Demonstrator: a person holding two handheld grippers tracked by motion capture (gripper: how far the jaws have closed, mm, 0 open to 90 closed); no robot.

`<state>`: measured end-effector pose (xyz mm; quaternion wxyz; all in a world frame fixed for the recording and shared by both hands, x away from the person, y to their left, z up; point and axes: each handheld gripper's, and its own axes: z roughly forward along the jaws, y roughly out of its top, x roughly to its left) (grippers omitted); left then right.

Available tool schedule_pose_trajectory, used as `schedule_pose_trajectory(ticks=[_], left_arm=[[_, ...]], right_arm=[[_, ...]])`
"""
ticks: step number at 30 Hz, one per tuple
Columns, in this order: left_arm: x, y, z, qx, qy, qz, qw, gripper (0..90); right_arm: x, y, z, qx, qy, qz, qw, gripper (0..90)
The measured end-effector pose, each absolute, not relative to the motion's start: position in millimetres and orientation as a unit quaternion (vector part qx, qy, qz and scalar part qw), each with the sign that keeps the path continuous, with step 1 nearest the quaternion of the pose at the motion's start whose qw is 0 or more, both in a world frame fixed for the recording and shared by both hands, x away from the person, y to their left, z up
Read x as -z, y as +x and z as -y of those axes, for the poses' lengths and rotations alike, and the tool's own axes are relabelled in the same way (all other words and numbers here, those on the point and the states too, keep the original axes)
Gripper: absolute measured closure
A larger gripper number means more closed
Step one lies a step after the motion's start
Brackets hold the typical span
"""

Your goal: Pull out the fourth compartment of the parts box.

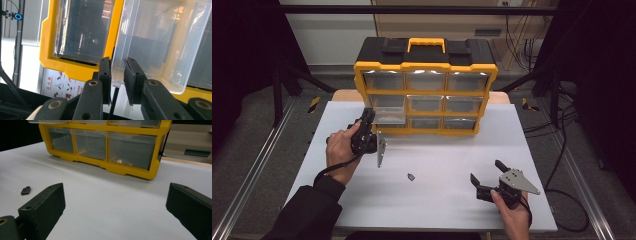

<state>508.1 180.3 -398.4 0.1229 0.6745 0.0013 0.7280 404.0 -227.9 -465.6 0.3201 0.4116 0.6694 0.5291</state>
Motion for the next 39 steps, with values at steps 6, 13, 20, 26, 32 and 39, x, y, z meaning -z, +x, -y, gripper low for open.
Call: schedule_pose_trajectory(ticks=[6,13,20,26,32,39], left_arm=[[399,505,-181,-0.728,0.674,0.001,0.124,76.2],[398,501,-182,-0.727,0.675,0.001,0.125,76.1],[399,501,-182,-0.727,0.674,0.001,0.128,76.1],[399,500,-182,-0.727,0.674,0.001,0.129,76.1],[399,497,-183,-0.727,0.674,0.0,0.132,76.1],[398,495,-183,-0.726,0.674,-0.001,0.134,75.9]], right_arm=[[466,404,228,-0.529,0.411,-0.67,0.32,2.6],[465,404,228,-0.529,0.411,-0.67,0.32,2.6],[466,404,228,-0.529,0.411,-0.67,0.32,2.6],[465,403,227,-0.529,0.411,-0.671,0.319,2.5],[466,404,227,-0.529,0.412,-0.67,0.318,2.5],[466,404,227,-0.529,0.412,-0.671,0.317,2.5]])
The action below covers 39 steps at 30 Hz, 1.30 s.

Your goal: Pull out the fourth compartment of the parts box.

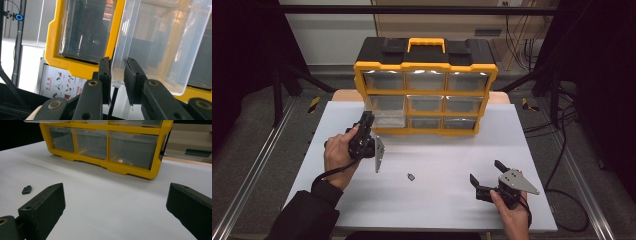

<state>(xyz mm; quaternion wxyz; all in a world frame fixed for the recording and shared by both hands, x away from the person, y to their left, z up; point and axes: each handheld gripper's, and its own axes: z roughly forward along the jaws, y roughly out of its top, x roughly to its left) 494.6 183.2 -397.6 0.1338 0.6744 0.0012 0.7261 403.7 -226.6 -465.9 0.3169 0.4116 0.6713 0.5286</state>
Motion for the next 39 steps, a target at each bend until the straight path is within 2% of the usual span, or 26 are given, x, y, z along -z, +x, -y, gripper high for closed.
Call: schedule_pose_trajectory(ticks=[39], left_arm=[[398,485,-186,-0.722,0.676,-0.004,0.146,75.5]], right_arm=[[466,404,226,-0.529,0.407,-0.675,0.314,2.4]])
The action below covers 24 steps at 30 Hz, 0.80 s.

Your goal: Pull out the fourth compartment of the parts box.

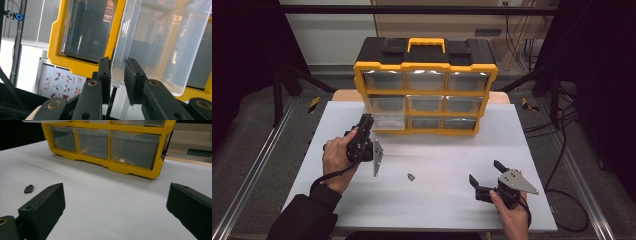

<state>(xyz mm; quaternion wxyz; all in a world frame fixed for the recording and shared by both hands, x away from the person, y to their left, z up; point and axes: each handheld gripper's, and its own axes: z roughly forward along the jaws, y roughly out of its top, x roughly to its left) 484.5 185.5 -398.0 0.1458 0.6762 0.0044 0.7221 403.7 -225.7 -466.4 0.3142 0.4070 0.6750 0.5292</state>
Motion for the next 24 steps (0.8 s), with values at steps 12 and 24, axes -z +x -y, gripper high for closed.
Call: schedule_pose_trajectory(ticks=[12,24], left_arm=[[397.6,479.7,-185.1,-0.721,0.677,-0.007,0.148,75.4],[397.6,474.5,-186.4,-0.72,0.677,-0.006,0.151,75.3]], right_arm=[[466.3,403.2,225.8,-0.53,0.407,-0.674,0.314,2.3],[466.0,402.7,225.4,-0.53,0.407,-0.675,0.314,2.3]])
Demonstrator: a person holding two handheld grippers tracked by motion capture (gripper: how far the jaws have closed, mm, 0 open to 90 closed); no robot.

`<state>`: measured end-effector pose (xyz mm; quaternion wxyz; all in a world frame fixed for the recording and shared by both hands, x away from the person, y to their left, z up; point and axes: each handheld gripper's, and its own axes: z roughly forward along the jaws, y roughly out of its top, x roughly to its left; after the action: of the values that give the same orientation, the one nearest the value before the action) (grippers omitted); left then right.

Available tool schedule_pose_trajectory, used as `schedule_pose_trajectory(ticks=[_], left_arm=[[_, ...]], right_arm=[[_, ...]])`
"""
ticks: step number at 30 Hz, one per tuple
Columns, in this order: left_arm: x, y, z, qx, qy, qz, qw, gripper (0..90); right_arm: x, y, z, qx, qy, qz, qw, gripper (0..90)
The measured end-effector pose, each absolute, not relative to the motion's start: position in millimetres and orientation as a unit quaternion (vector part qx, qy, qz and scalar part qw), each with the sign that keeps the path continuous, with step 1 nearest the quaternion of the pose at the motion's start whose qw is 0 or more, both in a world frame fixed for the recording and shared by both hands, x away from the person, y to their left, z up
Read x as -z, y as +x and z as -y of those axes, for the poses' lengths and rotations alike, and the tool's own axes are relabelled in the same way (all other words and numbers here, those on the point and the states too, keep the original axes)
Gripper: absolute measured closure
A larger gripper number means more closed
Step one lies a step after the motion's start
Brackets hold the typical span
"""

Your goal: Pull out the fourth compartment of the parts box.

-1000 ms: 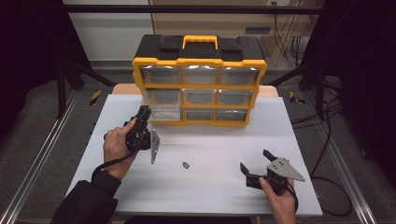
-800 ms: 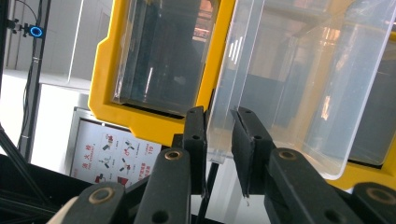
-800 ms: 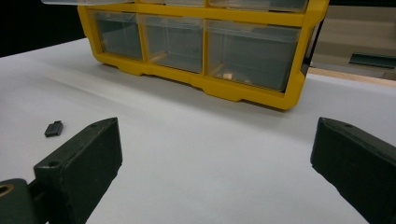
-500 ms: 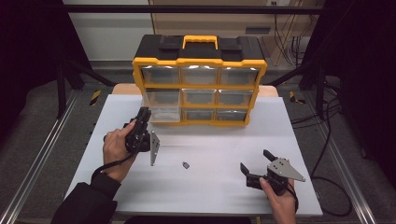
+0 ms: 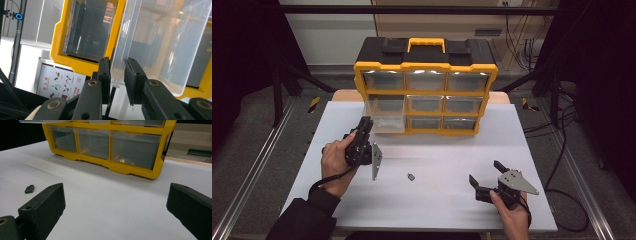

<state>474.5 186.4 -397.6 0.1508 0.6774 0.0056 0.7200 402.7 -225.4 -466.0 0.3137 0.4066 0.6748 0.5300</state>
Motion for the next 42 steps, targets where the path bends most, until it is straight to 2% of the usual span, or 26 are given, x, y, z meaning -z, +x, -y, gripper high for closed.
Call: schedule_pose_trajectory(ticks=[27,42], left_arm=[[400,462,-188,-0.718,0.679,0.005,0.153,75.1],[401,469,-182,-0.716,0.683,0.001,0.146,74.1]], right_arm=[[466,403,224,-0.529,0.405,-0.677,0.314,2.3],[467,404,222,-0.528,0.401,-0.681,0.31,2.4]])
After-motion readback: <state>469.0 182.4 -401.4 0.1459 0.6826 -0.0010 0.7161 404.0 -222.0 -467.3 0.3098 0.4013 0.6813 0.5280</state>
